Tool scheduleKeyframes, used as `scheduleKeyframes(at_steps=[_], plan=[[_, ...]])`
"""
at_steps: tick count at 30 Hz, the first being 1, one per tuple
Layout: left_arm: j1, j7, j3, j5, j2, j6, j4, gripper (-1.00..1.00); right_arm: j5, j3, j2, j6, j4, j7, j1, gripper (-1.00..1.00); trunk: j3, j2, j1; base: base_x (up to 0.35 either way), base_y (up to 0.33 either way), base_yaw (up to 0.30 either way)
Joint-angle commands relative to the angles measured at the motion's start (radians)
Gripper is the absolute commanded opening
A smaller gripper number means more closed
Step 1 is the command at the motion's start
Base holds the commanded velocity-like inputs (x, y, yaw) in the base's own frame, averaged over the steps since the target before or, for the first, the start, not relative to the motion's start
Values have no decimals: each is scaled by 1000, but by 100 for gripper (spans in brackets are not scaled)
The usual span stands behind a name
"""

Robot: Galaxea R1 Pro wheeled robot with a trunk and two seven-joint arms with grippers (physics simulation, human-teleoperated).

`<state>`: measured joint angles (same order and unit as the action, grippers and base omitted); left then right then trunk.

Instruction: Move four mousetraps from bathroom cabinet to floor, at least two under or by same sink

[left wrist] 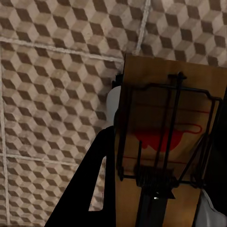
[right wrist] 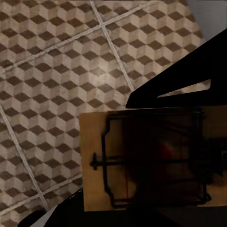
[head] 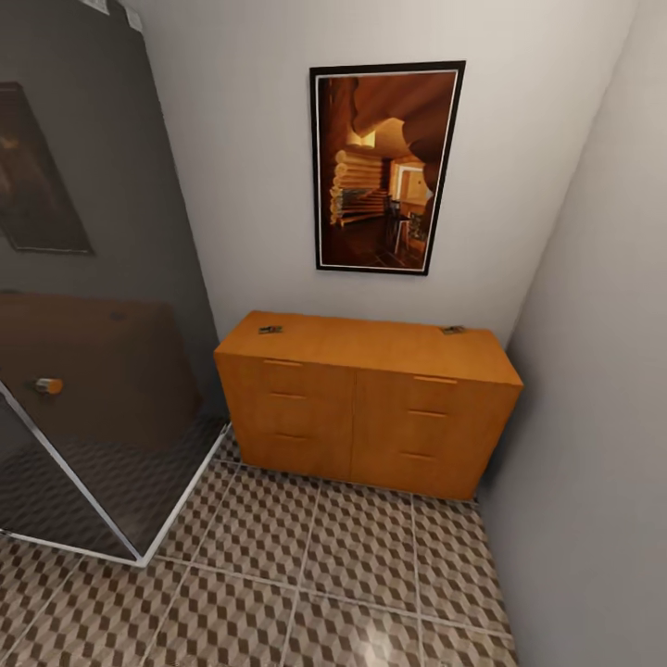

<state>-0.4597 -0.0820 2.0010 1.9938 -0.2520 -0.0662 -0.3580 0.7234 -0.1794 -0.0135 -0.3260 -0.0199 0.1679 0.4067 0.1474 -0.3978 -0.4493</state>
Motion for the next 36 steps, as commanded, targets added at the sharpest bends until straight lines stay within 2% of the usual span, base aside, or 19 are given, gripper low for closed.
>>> scheduleKeyframes(at_steps=[1, 4, 12, 18, 22, 36], plan=[[-2, -10, 4, 1, -1, 0, -4, -100, -12, -6, 1, -13, -2, 3, -5, -100, 2, -2, -1, 0, 0, 287], [-2, -10, 4, 2, -3, -1, 3, -100, -12, -6, 4, -40, -2, -2, -38, -100, 2, -2, -1, 0, 0, 287], [-2, -10, 4, 0, -4, -1, 7, -100, -16, -5, -5, -48, 1, -18, -46, -100, 2, -2, -1, 0, 0, 287], [-2, -11, 5, 0, -5, -1, 7, -100, -16, -4, -4, -59, 0, -120, -46, -100, 2, -2, -1, 0, 0, 288], [-2, -12, 5, 0, -6, -1, 7, -100, -16, -4, -4, -94, -1, -150, -48, -100, 2, -2, -1, 0, 0, 289], [-2, -13, 5, 0, -6, -1, 7, -100, -16, -5, -3, -103, -2, -156, -51, -100, 2, -2, -1, 0, 0, 289]])
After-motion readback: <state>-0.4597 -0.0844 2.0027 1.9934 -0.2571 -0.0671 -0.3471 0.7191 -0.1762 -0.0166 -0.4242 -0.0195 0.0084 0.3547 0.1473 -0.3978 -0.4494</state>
